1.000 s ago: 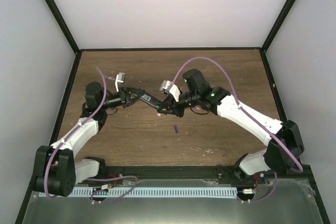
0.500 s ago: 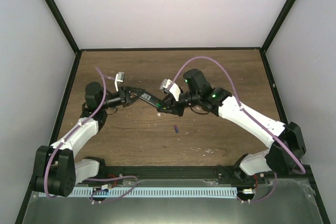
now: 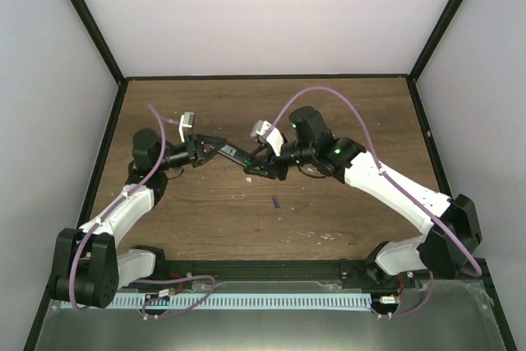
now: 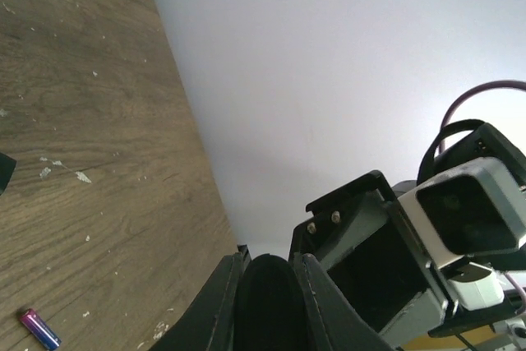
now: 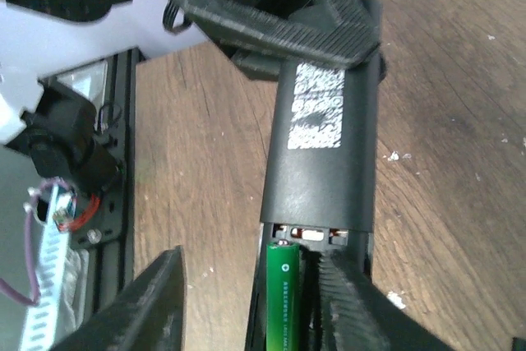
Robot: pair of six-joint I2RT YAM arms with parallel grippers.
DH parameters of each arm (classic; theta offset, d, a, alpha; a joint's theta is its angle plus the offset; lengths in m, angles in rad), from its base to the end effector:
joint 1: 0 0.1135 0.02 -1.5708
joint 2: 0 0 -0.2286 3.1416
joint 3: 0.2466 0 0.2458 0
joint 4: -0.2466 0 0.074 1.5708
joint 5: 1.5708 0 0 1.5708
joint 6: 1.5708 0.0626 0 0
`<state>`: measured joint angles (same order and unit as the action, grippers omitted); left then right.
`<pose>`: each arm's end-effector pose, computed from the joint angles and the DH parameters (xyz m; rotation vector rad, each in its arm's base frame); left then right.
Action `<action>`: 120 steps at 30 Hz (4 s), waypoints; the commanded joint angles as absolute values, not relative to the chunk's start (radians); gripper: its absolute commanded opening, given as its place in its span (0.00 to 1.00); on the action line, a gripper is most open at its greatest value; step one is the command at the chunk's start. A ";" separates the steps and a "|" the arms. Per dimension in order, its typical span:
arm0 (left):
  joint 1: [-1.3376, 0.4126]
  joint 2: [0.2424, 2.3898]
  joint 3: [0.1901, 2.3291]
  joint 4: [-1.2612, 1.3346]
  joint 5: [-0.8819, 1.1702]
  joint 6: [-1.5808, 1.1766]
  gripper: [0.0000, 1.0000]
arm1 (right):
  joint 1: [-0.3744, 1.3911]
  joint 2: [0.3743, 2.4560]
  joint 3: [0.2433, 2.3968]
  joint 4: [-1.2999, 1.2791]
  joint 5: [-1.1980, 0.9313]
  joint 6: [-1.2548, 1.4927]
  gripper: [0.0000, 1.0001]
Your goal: Load the batteries into the remote control
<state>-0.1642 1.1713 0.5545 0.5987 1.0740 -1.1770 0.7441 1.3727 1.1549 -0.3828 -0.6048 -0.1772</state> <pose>0.2515 -0.0975 0.2333 0.0440 1.9382 -1.8020 0.2144 0.2458 0.2738 -1.2923 1.7964 0.9759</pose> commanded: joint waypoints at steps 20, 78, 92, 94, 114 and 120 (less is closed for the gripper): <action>-0.168 1.112 0.548 0.644 1.153 -1.199 0.00 | 0.685 1.376 1.372 -0.590 -0.552 0.109 0.65; -0.170 1.126 0.589 0.604 1.190 -1.144 0.00 | 0.667 1.542 1.422 -0.702 -0.924 0.259 0.40; -0.170 1.126 0.588 0.612 1.184 -1.144 0.00 | 0.667 1.555 1.419 -0.705 -0.925 0.247 0.36; -0.170 1.126 0.587 0.612 1.184 -1.141 0.00 | 0.667 1.557 1.420 -0.704 -0.926 0.247 0.35; -0.169 1.122 0.580 0.623 1.178 -1.139 0.00 | 0.667 1.560 1.404 -0.709 -0.942 0.229 0.29; -0.169 1.120 0.576 0.628 1.172 -1.144 0.00 | 0.667 1.552 1.386 -0.703 -0.948 0.221 0.28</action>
<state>-0.1654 1.1263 0.5575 0.5911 1.1751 -1.1511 0.6697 1.5620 1.3869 -0.6960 -0.9211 0.2405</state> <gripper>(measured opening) 0.158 0.283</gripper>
